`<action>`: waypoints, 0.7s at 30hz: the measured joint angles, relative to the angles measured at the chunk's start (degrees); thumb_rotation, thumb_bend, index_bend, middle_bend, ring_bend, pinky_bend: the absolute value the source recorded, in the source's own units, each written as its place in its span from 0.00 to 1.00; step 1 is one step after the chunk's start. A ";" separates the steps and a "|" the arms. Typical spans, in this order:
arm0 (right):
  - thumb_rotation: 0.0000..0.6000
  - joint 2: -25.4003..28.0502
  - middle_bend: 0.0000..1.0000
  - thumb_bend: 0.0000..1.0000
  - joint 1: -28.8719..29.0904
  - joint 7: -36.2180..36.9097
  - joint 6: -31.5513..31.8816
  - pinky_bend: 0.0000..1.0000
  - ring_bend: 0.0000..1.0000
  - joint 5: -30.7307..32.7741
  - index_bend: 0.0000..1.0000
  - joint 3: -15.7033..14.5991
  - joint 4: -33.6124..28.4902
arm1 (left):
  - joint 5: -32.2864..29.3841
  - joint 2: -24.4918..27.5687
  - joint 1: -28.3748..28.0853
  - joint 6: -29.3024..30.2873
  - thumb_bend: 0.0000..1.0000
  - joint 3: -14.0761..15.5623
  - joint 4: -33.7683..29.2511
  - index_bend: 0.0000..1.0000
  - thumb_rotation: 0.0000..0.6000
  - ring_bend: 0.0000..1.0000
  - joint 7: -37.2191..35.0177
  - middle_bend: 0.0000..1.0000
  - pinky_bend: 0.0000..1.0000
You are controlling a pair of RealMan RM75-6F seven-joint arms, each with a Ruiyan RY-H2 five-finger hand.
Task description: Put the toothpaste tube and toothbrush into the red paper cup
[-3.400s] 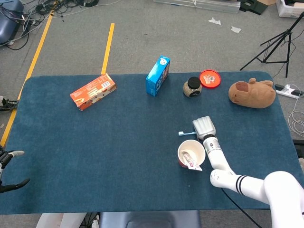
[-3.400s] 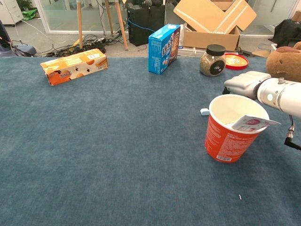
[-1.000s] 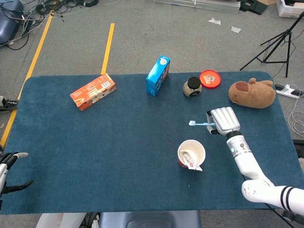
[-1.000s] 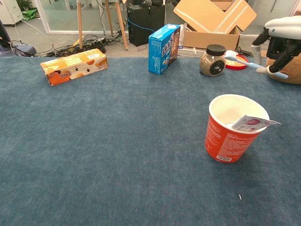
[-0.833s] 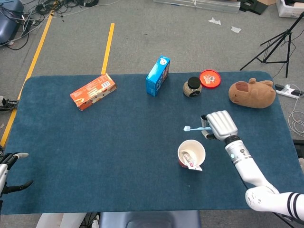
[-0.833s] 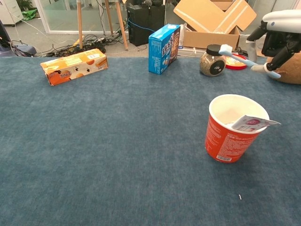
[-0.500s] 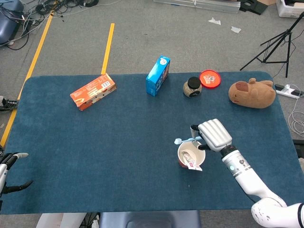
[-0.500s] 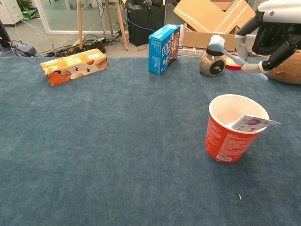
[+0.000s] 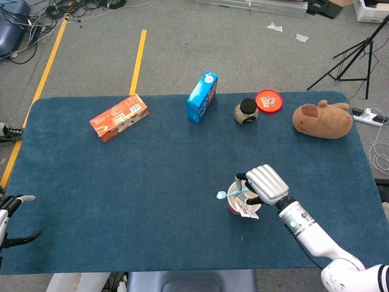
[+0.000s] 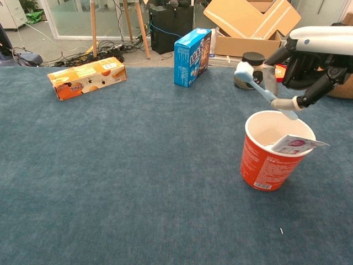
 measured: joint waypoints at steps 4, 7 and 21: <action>1.00 -1.35 1.00 0.30 0.01 1.97 -0.68 1.00 1.00 -0.64 0.63 -0.08 1.22 | 0.09 0.11 0.06 0.12 0.00 0.01 -0.03 0.25 1.00 0.20 -0.16 0.27 0.20; 1.00 -2.40 1.00 0.30 0.04 3.73 -1.20 1.00 1.00 -1.07 0.63 -0.08 2.35 | 0.12 0.13 0.06 0.13 0.00 0.01 -0.09 0.25 1.00 0.20 -0.19 0.27 0.20; 1.00 -5.72 1.00 0.30 -0.73 11.39 -2.61 1.00 1.00 -2.92 0.63 -0.63 9.08 | 0.17 0.12 0.04 0.07 0.00 0.06 -0.06 0.25 1.00 0.20 -0.10 0.27 0.20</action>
